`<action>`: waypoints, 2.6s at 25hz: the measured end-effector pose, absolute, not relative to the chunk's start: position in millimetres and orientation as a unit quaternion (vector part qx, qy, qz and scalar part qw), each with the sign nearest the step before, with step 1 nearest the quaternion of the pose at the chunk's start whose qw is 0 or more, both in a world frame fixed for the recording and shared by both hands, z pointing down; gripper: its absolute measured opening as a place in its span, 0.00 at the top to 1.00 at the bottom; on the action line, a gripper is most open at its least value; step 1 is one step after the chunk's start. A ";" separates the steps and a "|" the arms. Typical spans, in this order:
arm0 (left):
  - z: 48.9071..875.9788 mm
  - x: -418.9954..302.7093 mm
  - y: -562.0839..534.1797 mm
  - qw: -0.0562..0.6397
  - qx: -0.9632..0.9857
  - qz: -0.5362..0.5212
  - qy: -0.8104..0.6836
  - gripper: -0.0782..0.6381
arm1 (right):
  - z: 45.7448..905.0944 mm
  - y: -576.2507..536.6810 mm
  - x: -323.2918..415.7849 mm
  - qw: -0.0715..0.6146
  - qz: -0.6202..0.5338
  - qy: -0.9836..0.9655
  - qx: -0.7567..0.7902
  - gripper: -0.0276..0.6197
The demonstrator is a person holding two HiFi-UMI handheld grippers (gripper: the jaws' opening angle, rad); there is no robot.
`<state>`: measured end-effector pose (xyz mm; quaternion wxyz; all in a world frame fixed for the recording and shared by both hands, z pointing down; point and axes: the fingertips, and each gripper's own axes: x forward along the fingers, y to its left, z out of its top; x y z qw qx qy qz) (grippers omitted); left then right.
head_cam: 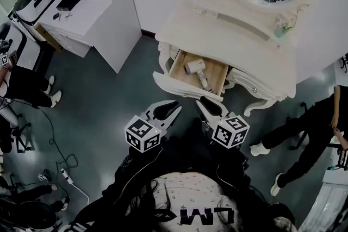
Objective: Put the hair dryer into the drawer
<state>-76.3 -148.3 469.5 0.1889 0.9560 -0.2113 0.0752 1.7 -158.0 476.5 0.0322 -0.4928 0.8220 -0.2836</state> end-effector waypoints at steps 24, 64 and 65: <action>461.0 -30.2 -95.2 0.190 0.959 0.072 -0.200 0.81 | 469.0 -80.2 31.6 0.017 -0.290 0.820 -0.494 0.79; 458.3 -14.3 108.4 0.151 0.959 0.096 -0.219 0.81 | 469.3 110.6 31.9 0.014 -0.256 0.853 -0.456 0.79; 458.9 -14.4 110.1 0.150 0.959 0.096 -0.219 0.81 | 469.6 112.3 31.8 0.014 -0.255 0.853 -0.455 0.79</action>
